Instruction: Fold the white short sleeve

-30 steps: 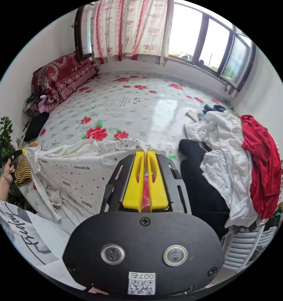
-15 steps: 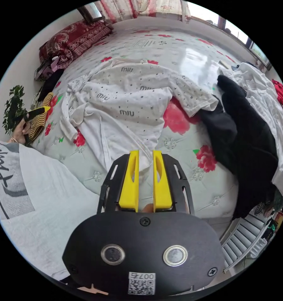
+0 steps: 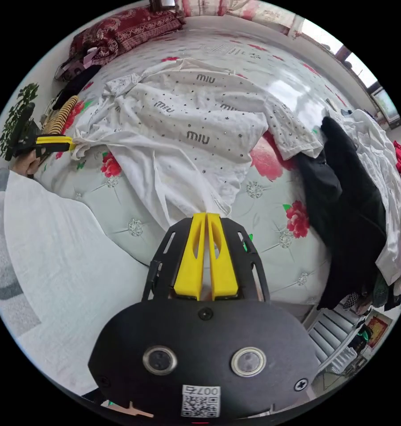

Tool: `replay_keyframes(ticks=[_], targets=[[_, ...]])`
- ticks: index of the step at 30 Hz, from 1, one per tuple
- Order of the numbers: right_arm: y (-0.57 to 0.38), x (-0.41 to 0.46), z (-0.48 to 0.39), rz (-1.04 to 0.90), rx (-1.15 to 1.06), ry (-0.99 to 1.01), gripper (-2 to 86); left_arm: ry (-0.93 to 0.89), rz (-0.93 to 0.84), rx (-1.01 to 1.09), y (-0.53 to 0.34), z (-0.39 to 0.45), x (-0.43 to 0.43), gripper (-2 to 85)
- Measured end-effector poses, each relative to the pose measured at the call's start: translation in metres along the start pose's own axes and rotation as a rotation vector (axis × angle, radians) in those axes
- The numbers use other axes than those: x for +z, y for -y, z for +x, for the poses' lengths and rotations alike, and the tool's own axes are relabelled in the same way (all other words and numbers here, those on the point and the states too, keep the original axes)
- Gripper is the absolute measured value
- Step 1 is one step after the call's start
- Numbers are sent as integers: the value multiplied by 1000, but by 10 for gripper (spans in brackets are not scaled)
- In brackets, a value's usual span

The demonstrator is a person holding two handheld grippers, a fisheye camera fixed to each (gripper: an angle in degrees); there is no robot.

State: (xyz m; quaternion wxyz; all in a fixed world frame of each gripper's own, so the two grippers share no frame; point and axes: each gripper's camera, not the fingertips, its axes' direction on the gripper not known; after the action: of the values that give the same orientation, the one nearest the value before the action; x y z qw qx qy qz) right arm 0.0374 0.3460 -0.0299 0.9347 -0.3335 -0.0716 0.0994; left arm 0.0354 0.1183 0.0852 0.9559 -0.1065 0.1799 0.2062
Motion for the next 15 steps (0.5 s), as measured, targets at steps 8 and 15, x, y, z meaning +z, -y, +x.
replay_keyframes(ticks=[8,15], targets=[[-15,1,21,7,65,156,13,-66,51,-248,-75,-70,-24,67],[-15,21,13,-71,75,81,80,-67,-58,-227,-68,-64,1,116]])
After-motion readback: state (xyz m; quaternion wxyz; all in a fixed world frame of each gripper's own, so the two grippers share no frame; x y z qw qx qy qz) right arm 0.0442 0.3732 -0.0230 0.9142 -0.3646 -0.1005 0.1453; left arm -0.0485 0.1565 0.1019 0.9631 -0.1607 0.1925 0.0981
